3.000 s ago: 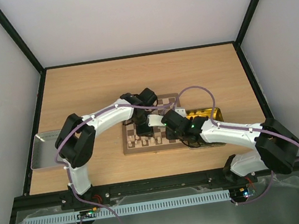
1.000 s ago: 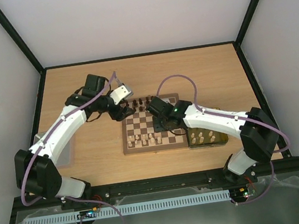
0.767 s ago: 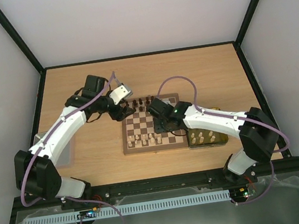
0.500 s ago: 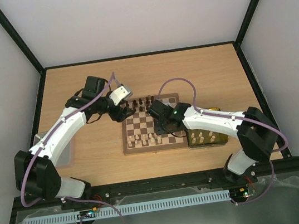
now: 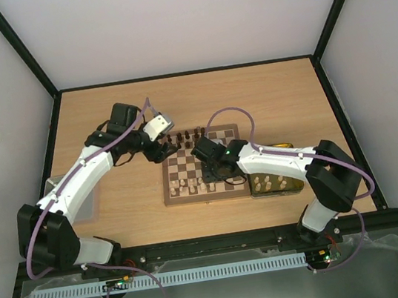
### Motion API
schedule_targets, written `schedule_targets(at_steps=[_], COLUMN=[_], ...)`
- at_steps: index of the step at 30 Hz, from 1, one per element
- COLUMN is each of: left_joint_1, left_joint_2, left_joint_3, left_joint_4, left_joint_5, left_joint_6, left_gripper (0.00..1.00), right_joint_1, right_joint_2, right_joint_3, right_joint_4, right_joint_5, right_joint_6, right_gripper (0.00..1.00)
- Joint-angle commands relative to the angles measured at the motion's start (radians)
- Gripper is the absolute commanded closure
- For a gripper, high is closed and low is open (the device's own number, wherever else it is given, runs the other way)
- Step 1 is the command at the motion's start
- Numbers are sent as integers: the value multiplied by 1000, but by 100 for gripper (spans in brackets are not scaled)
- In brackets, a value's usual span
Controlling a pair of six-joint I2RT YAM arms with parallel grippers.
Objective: Set up the chess pieces on the board
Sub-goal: Place the chess piece on the chessboard.
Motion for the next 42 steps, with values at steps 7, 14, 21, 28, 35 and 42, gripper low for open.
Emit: schedule_targets(at_steps=[7, 14, 21, 28, 35, 42], left_joint_1=[12, 13, 15, 17, 16, 16], left_joint_2=[-12, -17, -18, -21, -21, -18], left_joint_3=[-21, -18, -22, -25, -24, -27], left_joint_4=[20, 19, 22, 22, 22, 23], left_joint_5=[-1, 1, 5, 7, 12, 11], left_joint_6=[-9, -9, -9, -7, -7, -7], left_gripper=[26, 26, 26, 25, 25, 25], right_joint_1=[20, 26, 30, 30, 31, 31], right_joint_2=[19, 21, 34, 42, 45, 48], right_joint_3=[-9, -17, -25, -27, -33, -35], right_joint_4=[22, 30, 43, 51, 55, 60], right_joint_5=[-5, -6, -8, -9, -3, -2], right_joint_6=[11, 17, 19, 19, 21, 21], right_gripper=[98, 98, 98, 98, 97, 95])
